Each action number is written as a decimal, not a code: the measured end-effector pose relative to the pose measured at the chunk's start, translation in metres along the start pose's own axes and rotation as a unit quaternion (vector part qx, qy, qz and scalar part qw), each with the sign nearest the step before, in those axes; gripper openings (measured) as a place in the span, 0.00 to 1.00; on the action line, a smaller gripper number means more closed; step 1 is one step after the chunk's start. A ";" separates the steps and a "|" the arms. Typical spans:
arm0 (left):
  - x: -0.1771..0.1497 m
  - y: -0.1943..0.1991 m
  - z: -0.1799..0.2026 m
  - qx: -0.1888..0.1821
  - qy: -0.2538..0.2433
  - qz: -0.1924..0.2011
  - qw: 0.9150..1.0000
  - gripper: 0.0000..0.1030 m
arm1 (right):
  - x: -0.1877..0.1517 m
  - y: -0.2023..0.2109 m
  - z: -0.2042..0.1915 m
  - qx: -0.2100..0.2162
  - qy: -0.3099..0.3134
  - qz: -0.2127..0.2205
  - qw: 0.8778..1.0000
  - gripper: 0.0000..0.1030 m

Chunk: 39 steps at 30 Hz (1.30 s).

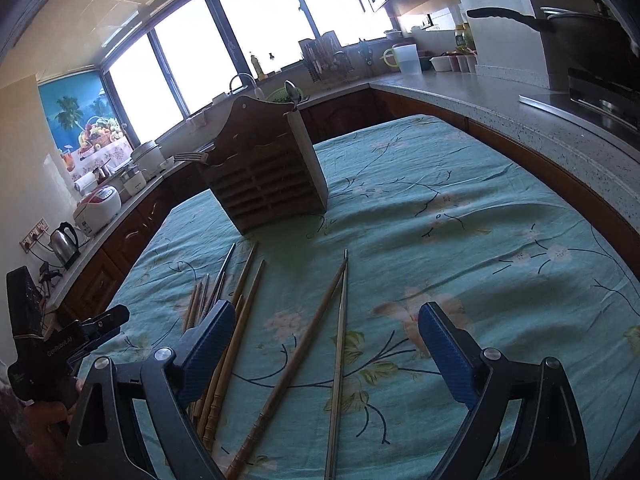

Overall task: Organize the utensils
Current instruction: 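Move both tools back down to the chopsticks lying on the tablecloth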

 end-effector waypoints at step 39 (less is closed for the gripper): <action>0.039 -0.204 0.065 0.050 -0.163 -0.125 0.977 0.28 | -0.005 -0.078 -0.023 0.018 0.044 -0.131 0.990 0.16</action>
Point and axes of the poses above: each gripper's, at about its wrist camera, not at the fingertips, and y roughly against the way its jaws point, z to its right, x to its top, the point moved 5 cm from there along -y, roughly the way its jaws point, and after that the axes turned 8 degrees about z, right-handed, at the moved point
